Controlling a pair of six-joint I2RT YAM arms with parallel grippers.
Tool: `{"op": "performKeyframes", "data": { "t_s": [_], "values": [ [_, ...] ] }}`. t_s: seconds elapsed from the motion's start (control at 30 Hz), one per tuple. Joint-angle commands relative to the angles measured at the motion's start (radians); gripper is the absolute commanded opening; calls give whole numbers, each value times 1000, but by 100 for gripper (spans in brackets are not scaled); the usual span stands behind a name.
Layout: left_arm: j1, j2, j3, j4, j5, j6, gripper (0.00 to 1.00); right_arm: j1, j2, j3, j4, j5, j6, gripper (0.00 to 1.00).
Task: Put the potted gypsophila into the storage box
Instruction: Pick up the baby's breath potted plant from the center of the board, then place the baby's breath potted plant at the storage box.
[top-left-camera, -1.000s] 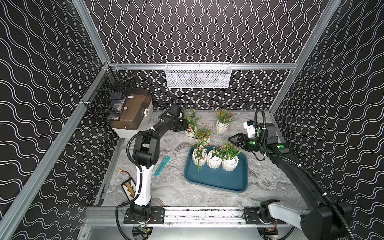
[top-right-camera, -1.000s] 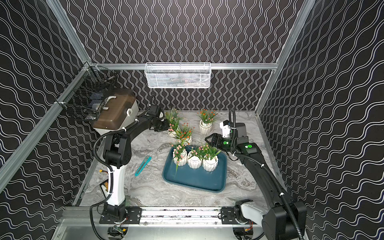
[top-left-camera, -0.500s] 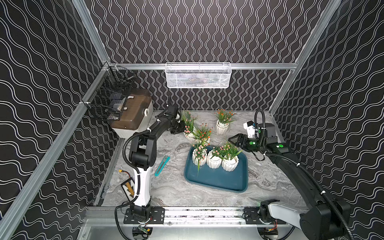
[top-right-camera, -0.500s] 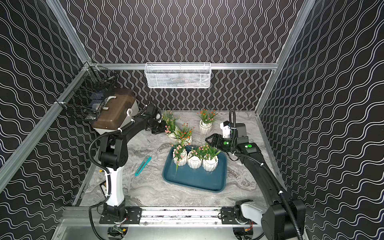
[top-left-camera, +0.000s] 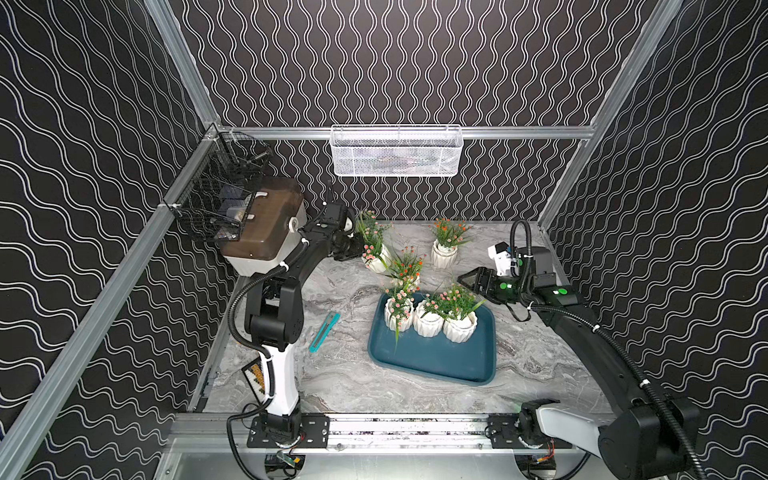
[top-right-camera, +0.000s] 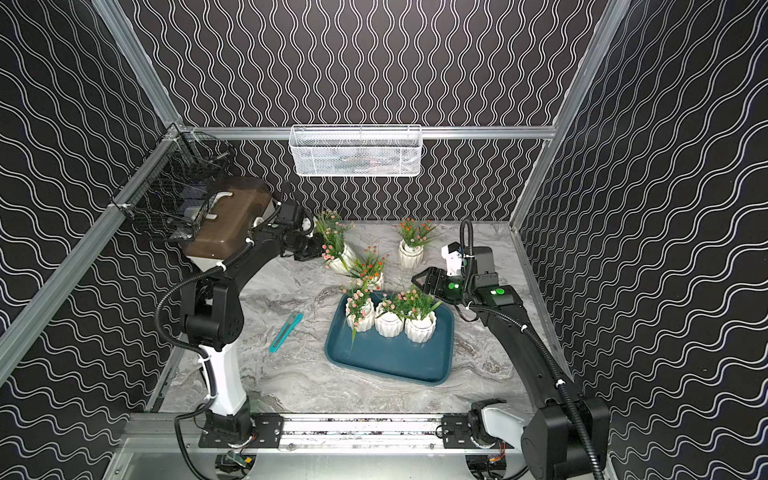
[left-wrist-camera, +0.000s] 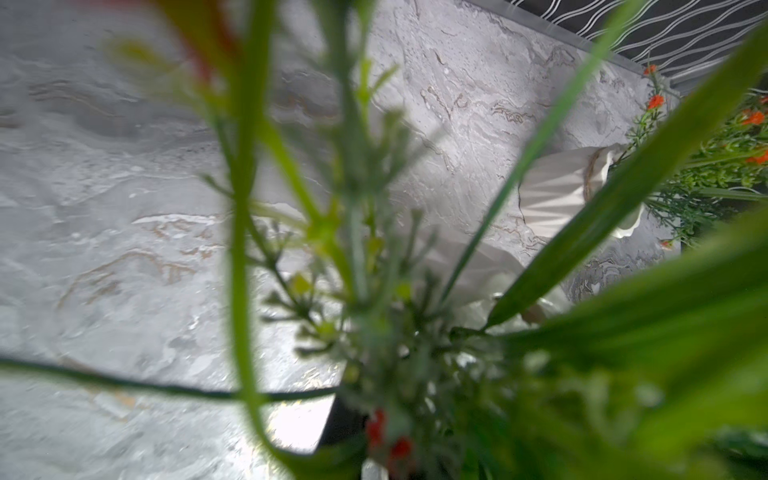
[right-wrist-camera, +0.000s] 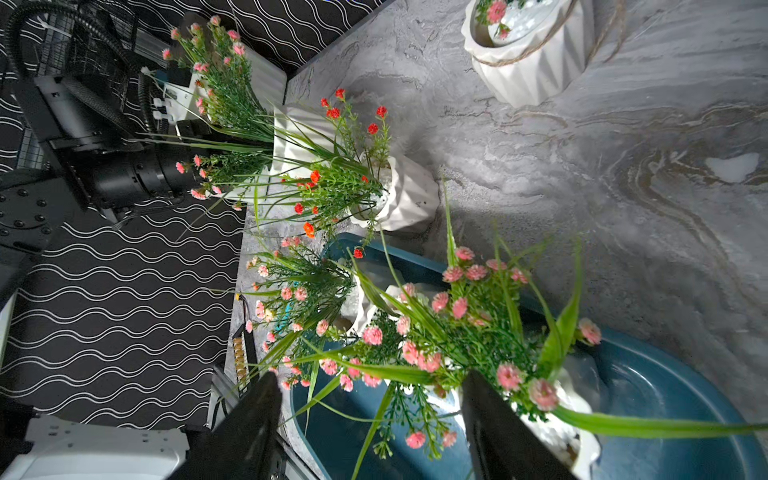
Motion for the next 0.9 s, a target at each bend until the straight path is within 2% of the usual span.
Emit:
{"op": "performKeyframes", "data": {
  "t_s": [0.0,0.13,0.5,0.87],
  "values": [
    [8,-40,-8,16,24,13,0,-3,0,-3,31,-14,-2,71],
    [7,-78,-13,-3,37,20,0,-18,13,-7,44,-29,-2,70],
    [6,-232,75,-200,54,79,0,-81,63,-19,94,-124,34,69],
    [-30,-445,1,-367,58,176,0,-95,39,-33,118,-151,46,69]
  ]
}}
